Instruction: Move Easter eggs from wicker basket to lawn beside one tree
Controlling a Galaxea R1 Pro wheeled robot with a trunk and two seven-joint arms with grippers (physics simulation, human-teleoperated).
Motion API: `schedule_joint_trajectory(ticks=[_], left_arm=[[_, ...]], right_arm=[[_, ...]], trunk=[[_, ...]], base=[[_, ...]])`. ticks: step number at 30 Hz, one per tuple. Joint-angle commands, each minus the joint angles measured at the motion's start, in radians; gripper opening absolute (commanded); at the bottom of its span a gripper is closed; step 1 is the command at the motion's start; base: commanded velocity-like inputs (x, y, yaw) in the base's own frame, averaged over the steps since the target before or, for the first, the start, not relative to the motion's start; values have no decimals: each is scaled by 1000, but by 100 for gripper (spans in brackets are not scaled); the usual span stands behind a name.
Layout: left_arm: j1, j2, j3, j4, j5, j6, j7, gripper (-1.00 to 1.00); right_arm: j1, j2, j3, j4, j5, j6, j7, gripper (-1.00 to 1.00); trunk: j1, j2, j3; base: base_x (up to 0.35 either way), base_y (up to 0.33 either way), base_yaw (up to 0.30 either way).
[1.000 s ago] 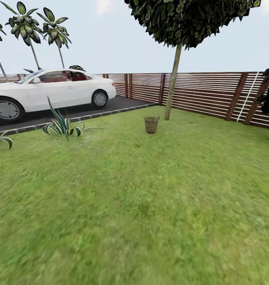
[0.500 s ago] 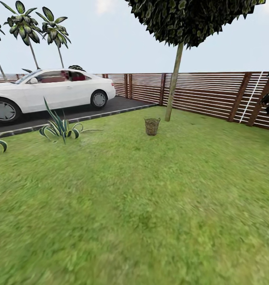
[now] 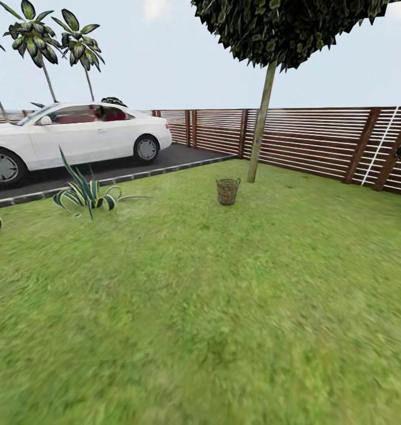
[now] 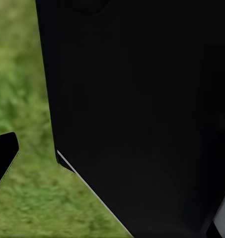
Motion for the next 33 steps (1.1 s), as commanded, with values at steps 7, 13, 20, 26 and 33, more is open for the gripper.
schedule_joint_trajectory(ticks=[7,13,20,26,33], left_arm=[[0,0,1,-2,1,0,-1,100],[0,0,1,-2,1,0,-1,100],[0,0,1,-2,1,0,-1,100],[0,0,1,-2,1,0,-1,100],[0,0,1,-2,1,0,-1,100]], right_arm=[[0,0,0,1,0,-4,0,100],[0,0,0,1,0,-4,0,100],[0,0,0,1,0,-4,0,100],[0,0,0,1,0,-4,0,100],[0,-1,0,1,0,-4,0,100]], trunk=[[1,0,-1],[1,0,-1],[1,0,-1],[1,0,-1],[1,0,-1]], base=[[340,0,0],[340,0,0],[340,0,0],[340,0,-10],[340,0,-174]])
